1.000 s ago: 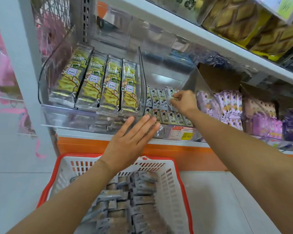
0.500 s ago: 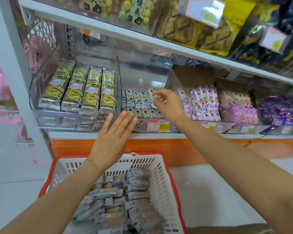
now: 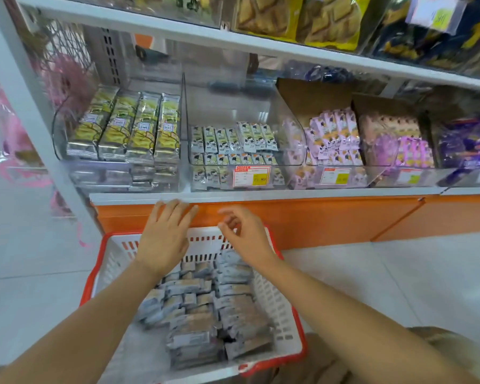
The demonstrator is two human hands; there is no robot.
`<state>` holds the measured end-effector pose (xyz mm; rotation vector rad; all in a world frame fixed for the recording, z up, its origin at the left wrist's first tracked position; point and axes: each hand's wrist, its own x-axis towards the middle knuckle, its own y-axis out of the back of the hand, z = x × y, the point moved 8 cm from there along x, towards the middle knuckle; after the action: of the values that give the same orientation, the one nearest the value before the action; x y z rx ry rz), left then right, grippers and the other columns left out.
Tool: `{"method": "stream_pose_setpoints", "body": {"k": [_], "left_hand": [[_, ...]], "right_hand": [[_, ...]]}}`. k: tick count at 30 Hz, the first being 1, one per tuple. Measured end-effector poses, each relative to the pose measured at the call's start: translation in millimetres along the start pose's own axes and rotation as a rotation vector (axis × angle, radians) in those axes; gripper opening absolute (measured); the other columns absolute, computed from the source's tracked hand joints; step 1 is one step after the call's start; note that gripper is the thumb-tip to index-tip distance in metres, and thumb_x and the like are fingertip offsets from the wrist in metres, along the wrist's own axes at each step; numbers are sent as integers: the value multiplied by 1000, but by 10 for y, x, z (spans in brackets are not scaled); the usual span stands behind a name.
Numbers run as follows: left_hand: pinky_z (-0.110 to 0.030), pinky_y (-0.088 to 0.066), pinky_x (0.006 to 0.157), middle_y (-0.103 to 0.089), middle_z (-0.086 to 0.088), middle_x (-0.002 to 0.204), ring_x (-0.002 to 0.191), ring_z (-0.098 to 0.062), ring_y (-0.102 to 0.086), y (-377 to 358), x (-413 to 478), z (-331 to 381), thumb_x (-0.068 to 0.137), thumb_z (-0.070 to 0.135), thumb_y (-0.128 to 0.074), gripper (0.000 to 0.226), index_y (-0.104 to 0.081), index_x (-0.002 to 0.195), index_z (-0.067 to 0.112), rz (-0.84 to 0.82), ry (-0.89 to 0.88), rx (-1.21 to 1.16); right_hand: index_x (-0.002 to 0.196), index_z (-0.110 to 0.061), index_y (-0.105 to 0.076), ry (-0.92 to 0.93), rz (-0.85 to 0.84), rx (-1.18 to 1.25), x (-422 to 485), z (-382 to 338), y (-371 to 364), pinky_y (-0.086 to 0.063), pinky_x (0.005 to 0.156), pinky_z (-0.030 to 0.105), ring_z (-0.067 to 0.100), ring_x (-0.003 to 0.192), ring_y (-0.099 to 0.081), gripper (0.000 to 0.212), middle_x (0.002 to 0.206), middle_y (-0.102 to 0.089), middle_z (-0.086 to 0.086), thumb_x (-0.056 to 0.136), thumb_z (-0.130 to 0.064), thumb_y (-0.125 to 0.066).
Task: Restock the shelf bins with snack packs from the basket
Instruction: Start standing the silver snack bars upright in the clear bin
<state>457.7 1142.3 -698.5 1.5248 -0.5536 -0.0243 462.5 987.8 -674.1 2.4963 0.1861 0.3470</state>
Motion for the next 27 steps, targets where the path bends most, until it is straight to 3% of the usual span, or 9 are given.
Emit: {"method": "stream_pose_setpoints", "body": {"k": [3, 6, 8, 10, 12, 15, 18, 21, 27], "left_hand": [[-54, -28, 114, -53, -16, 139, 132, -37, -44, -376, -104, -150, 67, 20, -81, 81, -50, 141, 11, -191, 75, 14], [-52, -20, 119, -38, -14, 153, 143, -34, -31, -677, -233, -281, 75, 32, -77, 89, -35, 151, 11, -323, 105, 47], [-52, -17, 120, -30, -13, 158, 145, -34, -27, -827, -296, -347, 74, 34, -78, 95, -30, 152, 10, -349, 85, 76], [-53, -20, 118, -34, -17, 155, 142, -37, -31, -901, -335, -384, 65, 31, -84, 98, -38, 148, 6, -308, 57, 63], [-53, -16, 119, -25, -17, 159, 147, -38, -19, -988, -386, -405, 69, 30, -81, 97, -35, 150, 5, -269, 33, 70], [-52, -1, 121, 1, -14, 162, 150, -32, 10, -1179, -507, -417, 84, 33, -64, 91, -12, 154, 7, -282, 5, 115], [-51, 10, 120, 13, -13, 159, 147, -30, 22, -1378, -628, -448, 86, 27, -53, 95, 11, 155, 10, -343, 24, 108], [-50, 9, 120, 8, -13, 161, 149, -29, 15, -1433, -646, -449, 80, 24, -49, 96, 11, 154, 11, -308, 23, 66], [-54, -4, 120, 0, -14, 161, 150, -33, -3, -1470, -644, -438, 73, 13, -65, 103, -5, 156, 9, -249, 27, 4]], "right_hand": [[114, -22, -63, -88, -99, -86, -185, 418, -299, -53, 73, 32, 7, 77, -57, 22, 92, -60, -5, 92, -18, -63], [117, -19, -64, -149, -178, -145, -327, 732, -534, -54, 77, 36, 5, 78, -56, 25, 93, -59, -6, 91, -17, -64], [116, -15, -64, -187, -232, -173, -391, 907, -682, -54, 77, 38, 8, 80, -55, 25, 94, -57, -6, 92, -18, -63], [119, -15, -61, -244, -312, -205, -454, 1078, -855, -54, 81, 39, 11, 86, -55, 27, 100, -55, -5, 93, -19, -63], [124, -15, -58, -309, -386, -202, -493, 1231, -1028, -53, 87, 38, 14, 93, -57, 31, 110, -59, -1, 93, -19, -62], [125, -14, -58, -323, -460, -220, -505, 1359, -1263, -50, 86, 26, 12, 97, -58, 32, 119, -62, 2, 94, -20, -62], [128, -13, -57, -317, -523, -261, -488, 1445, -1484, -43, 85, 22, 17, 103, -59, 35, 124, -61, 4, 95, -23, -62], [132, -12, -56, -322, -572, -292, -478, 1507, -1710, -44, 91, 28, 22, 112, -56, 41, 125, -60, 7, 94, -24, -63], [130, -14, -58, -304, -596, -360, -428, 1600, -2012, -47, 97, 33, 22, 116, -54, 42, 125, -62, 5, 89, -18, -66]]}}
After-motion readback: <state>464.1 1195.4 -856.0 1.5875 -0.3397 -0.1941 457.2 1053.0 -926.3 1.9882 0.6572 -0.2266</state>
